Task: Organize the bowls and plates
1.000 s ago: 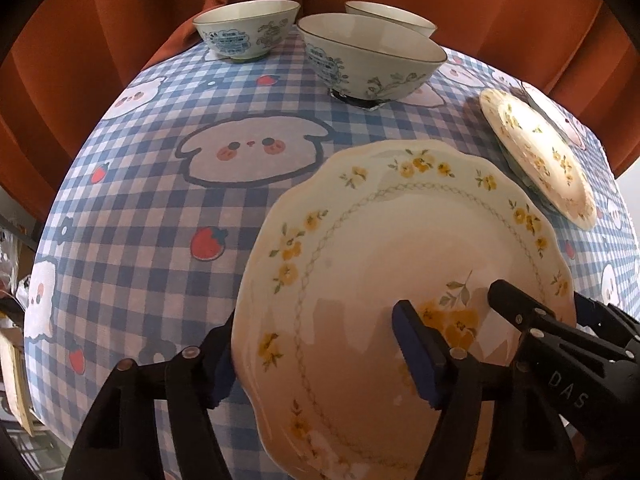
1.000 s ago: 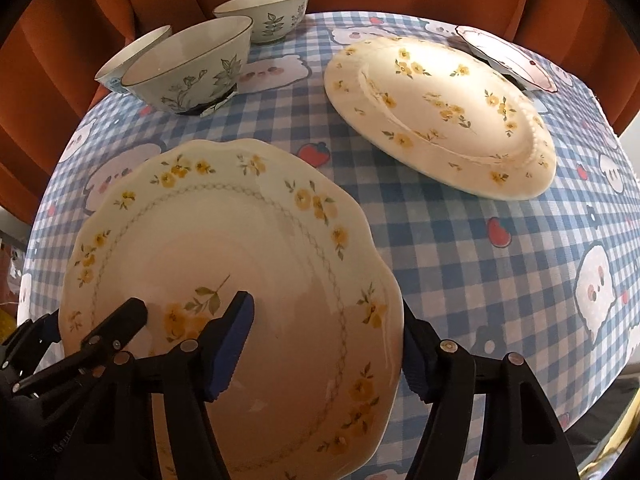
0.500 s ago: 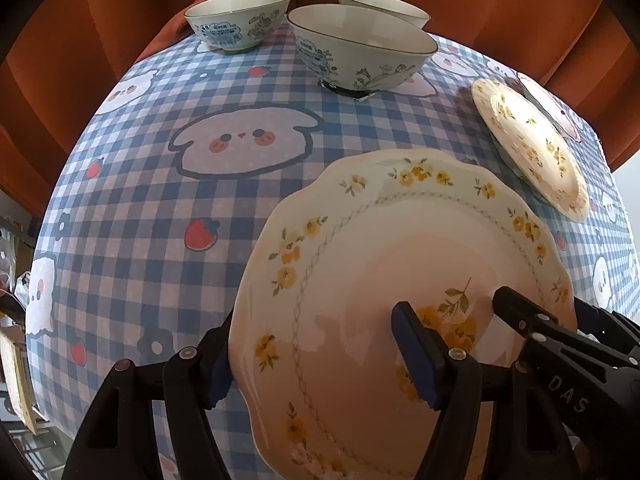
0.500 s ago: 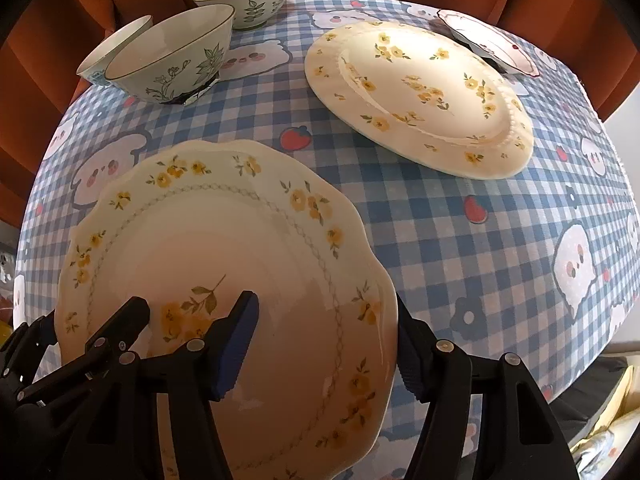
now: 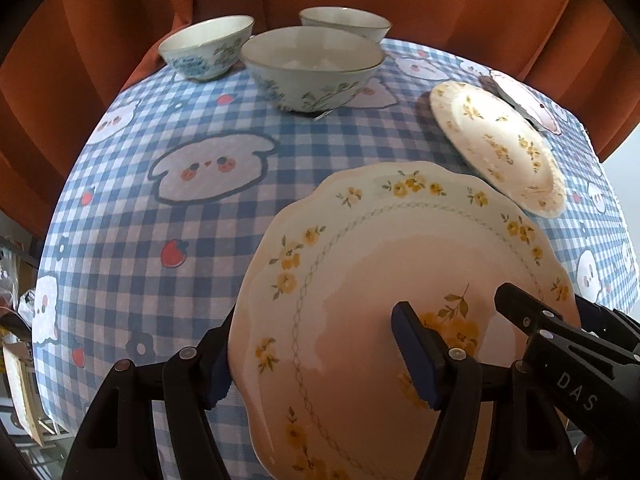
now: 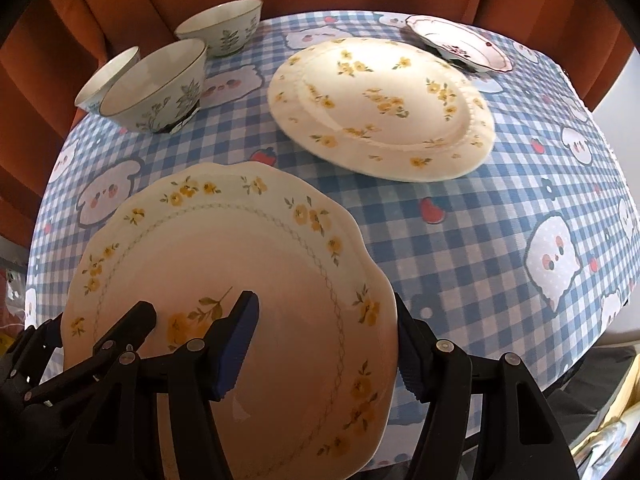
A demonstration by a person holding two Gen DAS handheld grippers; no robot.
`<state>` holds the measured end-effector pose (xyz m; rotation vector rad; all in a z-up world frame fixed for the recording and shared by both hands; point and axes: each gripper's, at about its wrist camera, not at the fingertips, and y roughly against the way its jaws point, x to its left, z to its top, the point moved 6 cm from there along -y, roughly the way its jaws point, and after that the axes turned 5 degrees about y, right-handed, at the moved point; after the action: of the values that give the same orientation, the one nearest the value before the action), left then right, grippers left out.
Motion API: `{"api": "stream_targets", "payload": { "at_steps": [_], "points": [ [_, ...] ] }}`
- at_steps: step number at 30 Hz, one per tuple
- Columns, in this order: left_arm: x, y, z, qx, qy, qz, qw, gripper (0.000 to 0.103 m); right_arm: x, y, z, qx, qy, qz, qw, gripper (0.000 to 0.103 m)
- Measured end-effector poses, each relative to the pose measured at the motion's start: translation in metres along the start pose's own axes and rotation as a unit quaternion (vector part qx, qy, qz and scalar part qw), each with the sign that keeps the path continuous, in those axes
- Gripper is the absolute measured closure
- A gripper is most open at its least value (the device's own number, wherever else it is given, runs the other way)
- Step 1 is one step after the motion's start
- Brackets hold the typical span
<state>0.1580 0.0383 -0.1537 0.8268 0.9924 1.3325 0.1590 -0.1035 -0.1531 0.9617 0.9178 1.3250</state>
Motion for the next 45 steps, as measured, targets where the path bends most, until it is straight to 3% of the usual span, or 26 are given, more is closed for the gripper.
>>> {"api": "stream_targets", "payload": {
  "at_steps": [23, 45],
  "points": [
    [-0.139, 0.022, 0.007, -0.044, 0.022, 0.022, 0.9985, 0.032, -0.135, 0.030, 0.022, -0.029, 0.024, 0.025, 0.999, 0.036],
    [-0.293, -0.021, 0.009, -0.026, -0.009, 0.000, 0.9996, 0.031, -0.295, 0.015, 0.033, -0.026, -0.006, -0.005, 1.000, 0.037]
  ]
}}
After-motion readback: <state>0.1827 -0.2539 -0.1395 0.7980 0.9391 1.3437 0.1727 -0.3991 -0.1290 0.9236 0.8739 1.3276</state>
